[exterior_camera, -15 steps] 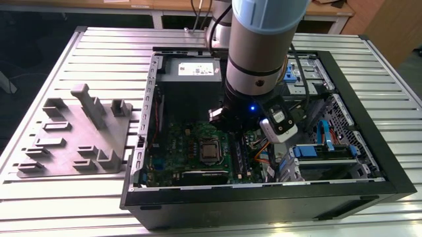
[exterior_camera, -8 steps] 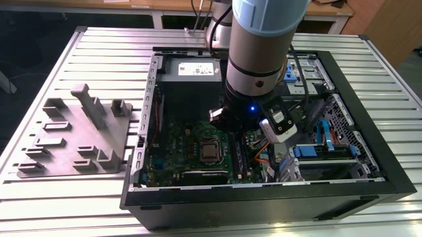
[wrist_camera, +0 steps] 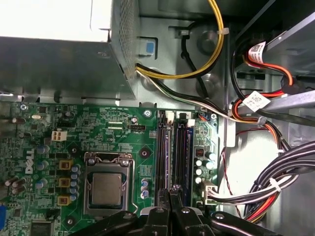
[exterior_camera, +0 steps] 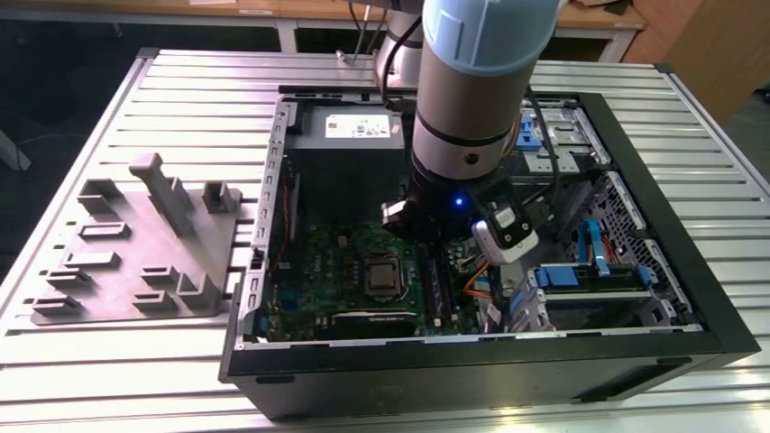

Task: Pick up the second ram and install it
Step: 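Insert the second ram into the second slot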

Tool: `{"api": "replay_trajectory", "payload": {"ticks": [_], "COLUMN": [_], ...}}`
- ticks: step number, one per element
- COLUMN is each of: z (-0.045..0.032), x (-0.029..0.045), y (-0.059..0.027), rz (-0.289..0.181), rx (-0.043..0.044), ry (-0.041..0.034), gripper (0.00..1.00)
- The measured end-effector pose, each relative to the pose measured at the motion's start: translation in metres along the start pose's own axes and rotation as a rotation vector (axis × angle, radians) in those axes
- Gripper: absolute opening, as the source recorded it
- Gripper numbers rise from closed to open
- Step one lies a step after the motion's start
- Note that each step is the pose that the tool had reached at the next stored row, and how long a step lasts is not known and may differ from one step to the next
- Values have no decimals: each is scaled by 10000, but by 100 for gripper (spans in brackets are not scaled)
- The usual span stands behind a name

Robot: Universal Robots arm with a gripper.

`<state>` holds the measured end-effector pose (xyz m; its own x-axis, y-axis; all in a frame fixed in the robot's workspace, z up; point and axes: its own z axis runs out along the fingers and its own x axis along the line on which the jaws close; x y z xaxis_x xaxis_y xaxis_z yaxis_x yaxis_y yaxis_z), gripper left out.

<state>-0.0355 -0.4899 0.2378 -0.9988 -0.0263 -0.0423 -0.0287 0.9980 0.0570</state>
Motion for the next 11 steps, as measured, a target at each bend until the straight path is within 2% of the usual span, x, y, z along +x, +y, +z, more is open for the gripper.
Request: {"api": "replay_trajectory", "payload": {"ticks": [4,7,11], "z": [2,12,33], "x": [0,1,1], "y": [0,0,-2], "rz": [1,5,5], "rx": [-2,-70,-90], "ry": [0,-4,-3], "gripper": [12,12,12]}}
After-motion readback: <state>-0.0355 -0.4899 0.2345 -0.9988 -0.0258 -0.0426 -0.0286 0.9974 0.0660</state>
